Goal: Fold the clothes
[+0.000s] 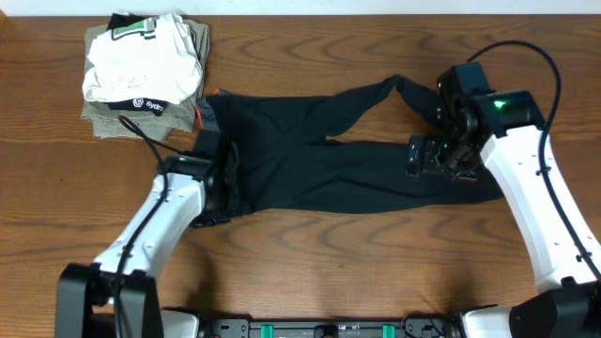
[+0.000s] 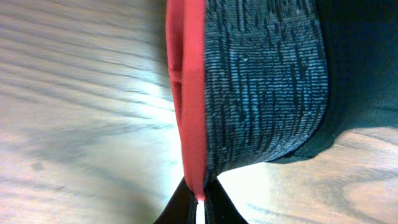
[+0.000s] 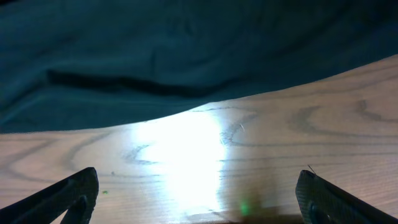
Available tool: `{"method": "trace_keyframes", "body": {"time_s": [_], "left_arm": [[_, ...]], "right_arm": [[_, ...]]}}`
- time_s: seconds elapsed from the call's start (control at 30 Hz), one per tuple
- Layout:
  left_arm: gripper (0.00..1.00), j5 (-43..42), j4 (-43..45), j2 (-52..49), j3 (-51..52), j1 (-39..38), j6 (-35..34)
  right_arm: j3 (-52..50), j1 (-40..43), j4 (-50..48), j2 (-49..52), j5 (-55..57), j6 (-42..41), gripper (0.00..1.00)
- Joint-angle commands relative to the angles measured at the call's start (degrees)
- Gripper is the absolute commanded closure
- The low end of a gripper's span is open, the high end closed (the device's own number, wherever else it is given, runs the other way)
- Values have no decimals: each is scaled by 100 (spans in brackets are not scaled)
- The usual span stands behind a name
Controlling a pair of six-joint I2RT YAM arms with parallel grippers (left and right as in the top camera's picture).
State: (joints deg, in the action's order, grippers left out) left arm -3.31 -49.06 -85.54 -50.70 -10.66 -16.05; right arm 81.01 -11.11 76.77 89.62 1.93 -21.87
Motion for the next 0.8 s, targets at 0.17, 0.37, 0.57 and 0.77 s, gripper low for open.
{"method": "trace_keyframes", "body": {"time_s": [0.17,0.37,0.57,0.77], "left_arm": [[94,356,-393,448,-358,315,35],[94,219,-629,442,-358,400,-13],[94,210,-682,442,-358,400,-57],[94,398,-702,442,-358,481,-313]], "right_arm": [[-732,258,-422,50,76,-195,1],[-1342,680,-1252,50,-295,-334,1],[-1757,1010,-1891,50,-540,-289,2],[-1814,1036,-2022,50,-514,-291,23]]}}
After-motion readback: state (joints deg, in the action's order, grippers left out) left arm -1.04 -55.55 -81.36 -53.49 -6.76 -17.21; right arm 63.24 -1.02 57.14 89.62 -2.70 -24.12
